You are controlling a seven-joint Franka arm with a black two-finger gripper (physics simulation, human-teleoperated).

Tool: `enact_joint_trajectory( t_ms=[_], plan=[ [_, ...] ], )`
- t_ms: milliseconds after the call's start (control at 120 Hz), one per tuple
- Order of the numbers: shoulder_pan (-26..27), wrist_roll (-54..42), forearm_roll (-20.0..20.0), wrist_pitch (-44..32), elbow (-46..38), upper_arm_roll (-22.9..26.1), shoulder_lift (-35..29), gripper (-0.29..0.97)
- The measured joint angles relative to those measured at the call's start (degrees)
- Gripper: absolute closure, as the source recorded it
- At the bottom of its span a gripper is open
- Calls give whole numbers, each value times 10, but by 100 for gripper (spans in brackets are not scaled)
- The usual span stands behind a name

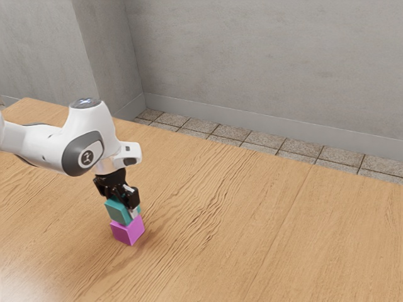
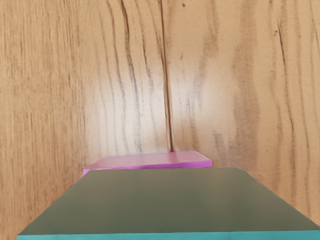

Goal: Pick up the blue block with one arm, and put the blue block on the pink block with one arm

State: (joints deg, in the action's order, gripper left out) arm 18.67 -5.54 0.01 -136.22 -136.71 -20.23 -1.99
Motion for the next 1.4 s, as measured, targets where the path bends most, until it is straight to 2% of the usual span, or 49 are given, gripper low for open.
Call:
enact_joint_trajectory(
  t_ms=[683, 933, 1033, 1192, 1300, 1400],
  plan=[
    [0, 10, 0, 0, -6, -8, -8, 39],
    [3, 0, -9, 1, -6, -8, -10, 13],
    [5, -5, -10, 4, -3, -9, -55, 8],
    [3, -10, -1, 47, 31, -14, -151, 4],
    [3, -13, 52, 128, 103, -8, -168, 2],
    [3, -15, 71, 190, 121, -11, -172, 1]
  ],
)
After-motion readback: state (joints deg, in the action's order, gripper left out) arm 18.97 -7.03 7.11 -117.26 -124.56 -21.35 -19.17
